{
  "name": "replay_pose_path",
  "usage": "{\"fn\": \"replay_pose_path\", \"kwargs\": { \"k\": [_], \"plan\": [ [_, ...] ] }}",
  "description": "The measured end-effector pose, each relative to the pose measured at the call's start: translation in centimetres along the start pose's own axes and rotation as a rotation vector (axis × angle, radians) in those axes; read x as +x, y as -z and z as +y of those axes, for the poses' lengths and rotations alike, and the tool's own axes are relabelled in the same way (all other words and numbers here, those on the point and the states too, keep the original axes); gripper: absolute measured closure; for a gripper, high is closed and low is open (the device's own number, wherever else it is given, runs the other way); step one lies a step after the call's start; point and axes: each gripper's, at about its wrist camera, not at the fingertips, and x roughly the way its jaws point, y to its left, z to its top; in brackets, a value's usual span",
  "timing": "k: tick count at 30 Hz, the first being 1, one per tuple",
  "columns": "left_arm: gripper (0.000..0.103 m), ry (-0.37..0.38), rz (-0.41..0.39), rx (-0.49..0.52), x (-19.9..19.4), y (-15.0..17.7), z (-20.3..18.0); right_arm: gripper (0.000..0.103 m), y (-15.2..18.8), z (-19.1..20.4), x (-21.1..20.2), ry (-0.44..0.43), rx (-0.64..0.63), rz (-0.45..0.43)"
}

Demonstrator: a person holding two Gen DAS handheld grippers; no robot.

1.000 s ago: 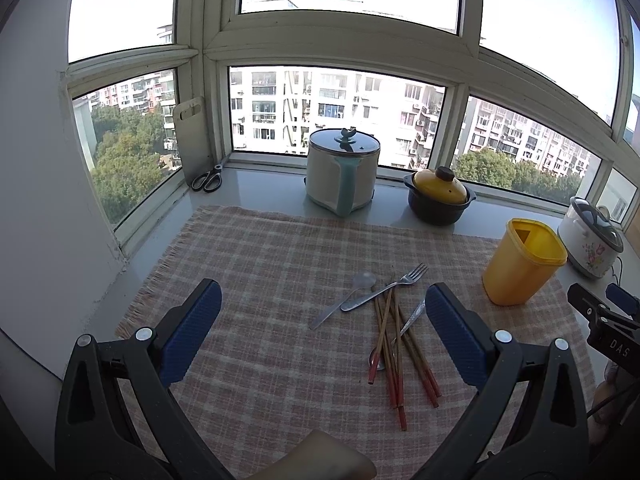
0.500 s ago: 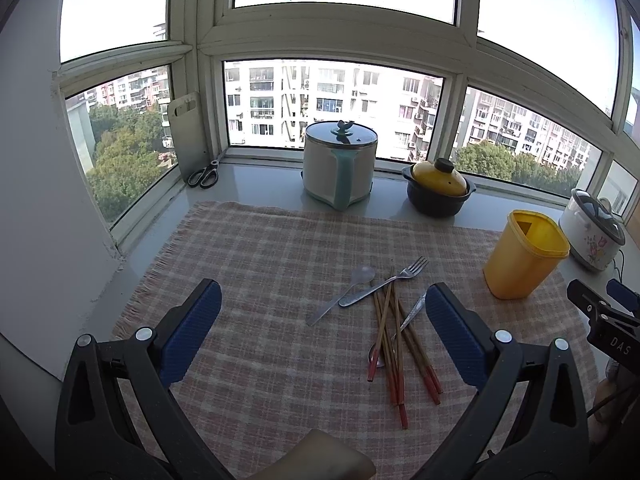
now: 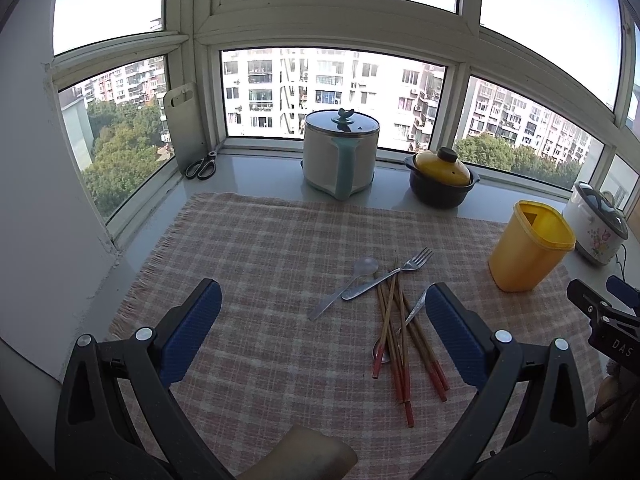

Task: Organize utensils

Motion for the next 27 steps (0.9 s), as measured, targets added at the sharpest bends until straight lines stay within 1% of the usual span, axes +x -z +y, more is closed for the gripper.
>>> {"fn": "replay_pose_path", "kwargs": {
  "k": [9, 11, 14, 19, 22, 25, 27],
  "plan": [
    [0.0, 0.009, 0.043, 0.017, 1.6, 0.5, 0.8, 0.002, 0.3, -0.1, 1.6, -0.021, 0.008, 0.066],
    [0.0, 0.003, 0.05, 0.028, 2.1, 0.8, 1.1, 0.002, 0.5, 0.0, 1.9, -0.037, 0.0, 0.078],
    [0.0, -0.007, 0.072, 0.027, 2.9, 1.1, 1.8, 0.002, 0.7, 0.1, 2.2, -0.02, -0.013, 0.086],
    [0.0, -0.026, 0.093, 0.02, 3.8, 1.7, 2.9, 0.002, 1.1, -0.3, 2.8, -0.024, 0.016, 0.105],
    [0.0, -0.036, 0.094, 0.039, 4.0, 1.9, 3.2, 0.002, 1.4, -0.2, 2.8, -0.039, -0.006, 0.086],
    [0.0, -0.001, 0.091, 0.038, 4.2, 2.1, 3.5, 0.002, 1.6, 0.3, 2.7, -0.009, -0.044, 0.06],
    [0.0, 0.01, 0.085, 0.041, 4.1, 2.3, 3.6, 0.002, 1.6, 0.5, 2.8, -0.011, -0.047, 0.058]
  ]
}}
